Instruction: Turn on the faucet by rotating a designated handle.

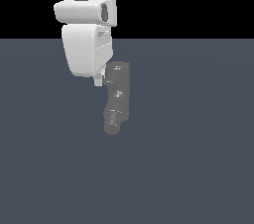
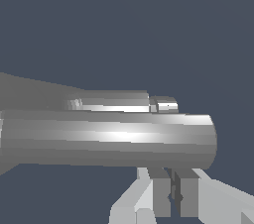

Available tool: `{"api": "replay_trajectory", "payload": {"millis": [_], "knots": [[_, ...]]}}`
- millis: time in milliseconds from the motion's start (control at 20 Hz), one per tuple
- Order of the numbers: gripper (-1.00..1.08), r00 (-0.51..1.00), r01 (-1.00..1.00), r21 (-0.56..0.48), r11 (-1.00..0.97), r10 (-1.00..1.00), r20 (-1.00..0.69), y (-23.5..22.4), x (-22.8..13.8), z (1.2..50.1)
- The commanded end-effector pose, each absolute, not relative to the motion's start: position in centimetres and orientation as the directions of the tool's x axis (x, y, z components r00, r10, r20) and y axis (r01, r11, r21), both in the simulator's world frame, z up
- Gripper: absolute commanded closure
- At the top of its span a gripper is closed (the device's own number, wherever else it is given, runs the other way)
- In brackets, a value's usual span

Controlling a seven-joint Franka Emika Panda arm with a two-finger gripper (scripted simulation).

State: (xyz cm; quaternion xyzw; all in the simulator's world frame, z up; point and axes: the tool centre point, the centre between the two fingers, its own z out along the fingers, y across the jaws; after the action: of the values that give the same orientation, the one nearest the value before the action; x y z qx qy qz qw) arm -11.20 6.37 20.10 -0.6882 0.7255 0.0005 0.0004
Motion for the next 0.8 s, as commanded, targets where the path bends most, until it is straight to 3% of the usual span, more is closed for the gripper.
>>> {"api": "replay_trajectory", "payload": {"millis": [0,550,750], "knots": [[1.08,-0.067,-0.998,-0.001,0.067,-0.998,-0.001,4.3,-11.2,20.1],[1.08,-0.069,-0.998,0.0,0.069,-0.998,0.0,-1.8,-11.5,20.2],[1.08,-0.045,-0.999,0.0,0.045,-0.999,0.0,-0.8,-10.8,20.1]]}}
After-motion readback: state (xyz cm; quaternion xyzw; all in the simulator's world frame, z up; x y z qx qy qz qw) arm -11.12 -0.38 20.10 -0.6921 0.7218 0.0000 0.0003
